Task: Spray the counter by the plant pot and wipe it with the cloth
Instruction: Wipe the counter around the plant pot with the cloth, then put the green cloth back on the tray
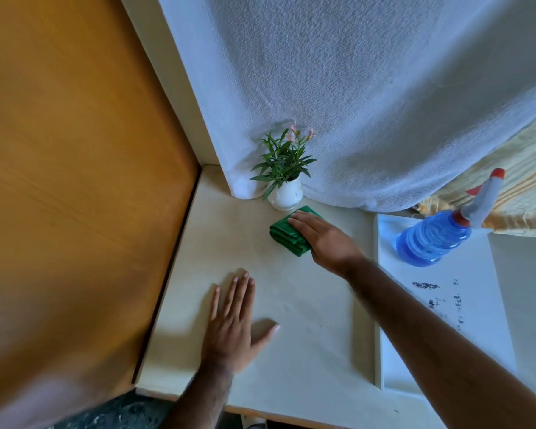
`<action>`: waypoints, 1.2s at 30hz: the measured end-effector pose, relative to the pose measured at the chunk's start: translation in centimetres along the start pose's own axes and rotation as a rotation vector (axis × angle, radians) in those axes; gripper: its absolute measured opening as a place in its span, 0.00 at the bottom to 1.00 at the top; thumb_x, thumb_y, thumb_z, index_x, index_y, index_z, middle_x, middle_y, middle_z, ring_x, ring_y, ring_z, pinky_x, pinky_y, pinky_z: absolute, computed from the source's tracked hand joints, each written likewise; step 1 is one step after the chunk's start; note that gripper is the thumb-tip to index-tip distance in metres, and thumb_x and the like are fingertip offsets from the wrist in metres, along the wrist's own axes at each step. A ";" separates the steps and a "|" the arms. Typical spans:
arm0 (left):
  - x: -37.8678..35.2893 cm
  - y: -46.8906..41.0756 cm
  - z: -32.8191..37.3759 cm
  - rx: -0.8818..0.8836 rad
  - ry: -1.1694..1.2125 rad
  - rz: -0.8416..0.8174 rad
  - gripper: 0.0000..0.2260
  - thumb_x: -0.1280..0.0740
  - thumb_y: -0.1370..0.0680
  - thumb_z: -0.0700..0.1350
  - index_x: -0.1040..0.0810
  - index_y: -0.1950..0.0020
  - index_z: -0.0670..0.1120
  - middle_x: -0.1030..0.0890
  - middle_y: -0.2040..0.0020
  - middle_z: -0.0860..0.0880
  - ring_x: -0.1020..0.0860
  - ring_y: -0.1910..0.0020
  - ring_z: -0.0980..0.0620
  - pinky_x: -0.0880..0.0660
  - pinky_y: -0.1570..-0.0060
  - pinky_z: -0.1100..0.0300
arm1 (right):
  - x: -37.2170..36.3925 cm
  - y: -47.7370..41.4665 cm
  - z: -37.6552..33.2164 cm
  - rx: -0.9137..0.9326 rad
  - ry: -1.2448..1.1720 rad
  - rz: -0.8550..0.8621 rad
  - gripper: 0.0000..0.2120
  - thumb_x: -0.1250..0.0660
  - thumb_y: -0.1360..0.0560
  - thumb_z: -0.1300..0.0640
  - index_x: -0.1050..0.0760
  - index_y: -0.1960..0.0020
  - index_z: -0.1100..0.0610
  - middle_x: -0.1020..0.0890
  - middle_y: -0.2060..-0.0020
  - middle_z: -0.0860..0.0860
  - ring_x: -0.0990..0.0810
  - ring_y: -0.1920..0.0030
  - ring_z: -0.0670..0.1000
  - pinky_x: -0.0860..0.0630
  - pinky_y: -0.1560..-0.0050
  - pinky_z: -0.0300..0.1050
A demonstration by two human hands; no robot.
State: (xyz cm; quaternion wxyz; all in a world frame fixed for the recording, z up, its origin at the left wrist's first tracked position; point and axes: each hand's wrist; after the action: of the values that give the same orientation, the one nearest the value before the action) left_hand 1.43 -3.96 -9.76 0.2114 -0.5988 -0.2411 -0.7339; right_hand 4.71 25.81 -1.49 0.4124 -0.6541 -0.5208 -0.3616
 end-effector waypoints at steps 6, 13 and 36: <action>0.8 -0.1 0.2 0.006 0.008 -0.031 0.48 0.51 0.22 0.77 0.50 0.14 0.44 0.46 0.14 0.43 0.46 0.15 0.43 0.40 0.20 0.35 | 2.7 5.2 -0.6 -0.040 0.036 0.006 0.31 0.35 0.29 0.77 0.31 0.27 0.63 0.28 0.29 0.60 0.32 0.27 0.61 0.34 0.28 0.59; 1.2 -0.2 0.3 0.008 0.016 -0.089 0.47 0.54 0.22 0.76 0.46 0.15 0.42 0.45 0.14 0.43 0.44 0.15 0.43 0.42 0.20 0.35 | 5.3 15.0 -0.1 -0.242 0.117 0.174 0.31 0.36 0.32 0.81 0.30 0.30 0.69 0.26 0.31 0.63 0.31 0.29 0.64 0.35 0.28 0.63; 1.4 0.1 0.5 -0.005 -0.044 -0.086 0.47 0.53 0.22 0.75 0.46 0.15 0.41 0.44 0.14 0.42 0.44 0.15 0.42 0.43 0.19 0.34 | 2.3 27.3 0.2 -0.598 0.326 -0.157 0.42 0.44 0.20 0.35 0.54 0.20 0.61 0.53 0.20 0.56 0.58 0.21 0.53 0.54 0.21 0.53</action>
State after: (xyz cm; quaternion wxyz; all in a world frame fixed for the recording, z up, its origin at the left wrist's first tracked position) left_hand 1.65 -3.74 -8.33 0.1727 -0.6043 -0.2694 -0.7297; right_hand 31.86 23.64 -3.94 0.2513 -0.6376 -0.3679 -0.6284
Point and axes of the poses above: each hand's wrist, its own y-axis away from the middle knuckle, its own x-axis out of the back of the hand, z = x × y
